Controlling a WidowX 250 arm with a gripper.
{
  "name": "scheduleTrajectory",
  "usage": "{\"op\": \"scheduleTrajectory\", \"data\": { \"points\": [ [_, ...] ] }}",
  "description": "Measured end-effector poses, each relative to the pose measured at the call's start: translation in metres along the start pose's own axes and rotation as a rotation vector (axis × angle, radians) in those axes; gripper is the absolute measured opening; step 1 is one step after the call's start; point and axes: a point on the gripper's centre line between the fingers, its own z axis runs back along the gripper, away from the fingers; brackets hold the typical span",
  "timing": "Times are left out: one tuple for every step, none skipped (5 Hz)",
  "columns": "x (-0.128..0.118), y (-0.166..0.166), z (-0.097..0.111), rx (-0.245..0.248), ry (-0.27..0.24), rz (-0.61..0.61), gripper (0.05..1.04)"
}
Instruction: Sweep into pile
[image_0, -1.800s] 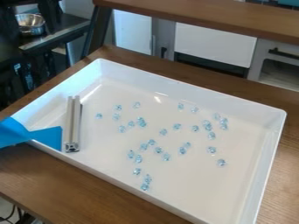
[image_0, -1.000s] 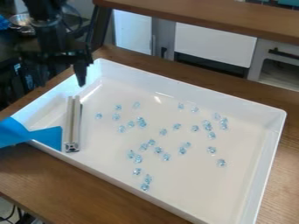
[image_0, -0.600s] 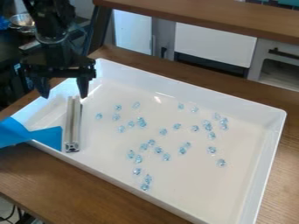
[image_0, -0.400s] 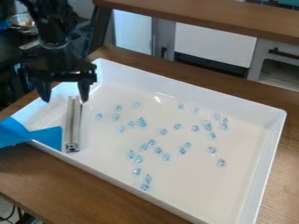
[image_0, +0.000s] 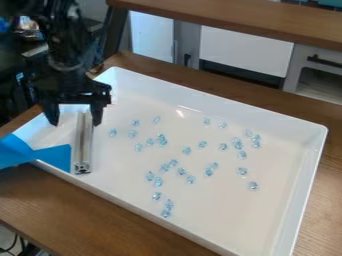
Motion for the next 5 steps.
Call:
{"op": "scheduleTrajectory", "data": {
  "points": [
    [0.000, 0.000, -0.006, -0.001, -0.003, -0.020, 1.000],
    [-0.003, 0.005, -0.015, -0.004, 0.025, -0.014, 1.000],
    [-0.005, 0.004, -0.019, -0.012, 0.059, -0.012, 0.948],
    [-0.003, 0.003, -0.025, -0.018, 0.092, -0.010, 0.670],
    [-0.002, 0.002, -0.025, -0.025, 0.083, -0.017, 0.394]
  ]
}}
